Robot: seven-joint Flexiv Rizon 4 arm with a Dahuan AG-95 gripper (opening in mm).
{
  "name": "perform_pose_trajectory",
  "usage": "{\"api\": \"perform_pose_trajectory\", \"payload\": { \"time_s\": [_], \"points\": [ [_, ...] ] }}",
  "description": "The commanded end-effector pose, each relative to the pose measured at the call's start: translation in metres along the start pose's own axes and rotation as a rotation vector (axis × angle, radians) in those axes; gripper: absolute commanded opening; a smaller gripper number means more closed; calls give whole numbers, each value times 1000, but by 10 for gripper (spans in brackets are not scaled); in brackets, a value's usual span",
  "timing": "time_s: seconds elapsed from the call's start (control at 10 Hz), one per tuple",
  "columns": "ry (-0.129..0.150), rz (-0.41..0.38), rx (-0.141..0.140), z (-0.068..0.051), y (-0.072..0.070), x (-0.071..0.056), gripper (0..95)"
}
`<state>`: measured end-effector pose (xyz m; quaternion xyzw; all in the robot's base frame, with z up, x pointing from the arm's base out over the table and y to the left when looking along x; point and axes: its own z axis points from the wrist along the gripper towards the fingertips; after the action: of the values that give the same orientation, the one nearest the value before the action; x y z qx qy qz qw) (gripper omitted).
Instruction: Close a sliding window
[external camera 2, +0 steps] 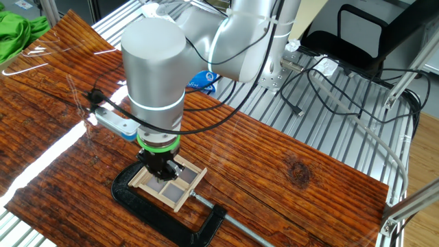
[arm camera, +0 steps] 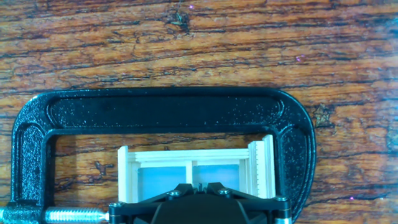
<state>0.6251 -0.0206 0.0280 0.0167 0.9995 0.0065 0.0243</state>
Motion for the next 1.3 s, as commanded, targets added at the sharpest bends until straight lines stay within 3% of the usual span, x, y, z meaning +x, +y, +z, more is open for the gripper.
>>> {"api": "perform_pose_trajectory", "payload": {
  "time_s": [0.1, 0.5, 0.8, 1.0, 1.3],
  "points": [
    [2, 9, 0, -5, -2, 0, 0],
    [26, -13, -53, -24, -22, -5, 0],
    [36, -83, -41, -30, -30, -7, 0],
    [66, -142, -29, -32, -38, -9, 0],
    [93, -172, -12, -35, -39, -10, 0]
  ]
}}
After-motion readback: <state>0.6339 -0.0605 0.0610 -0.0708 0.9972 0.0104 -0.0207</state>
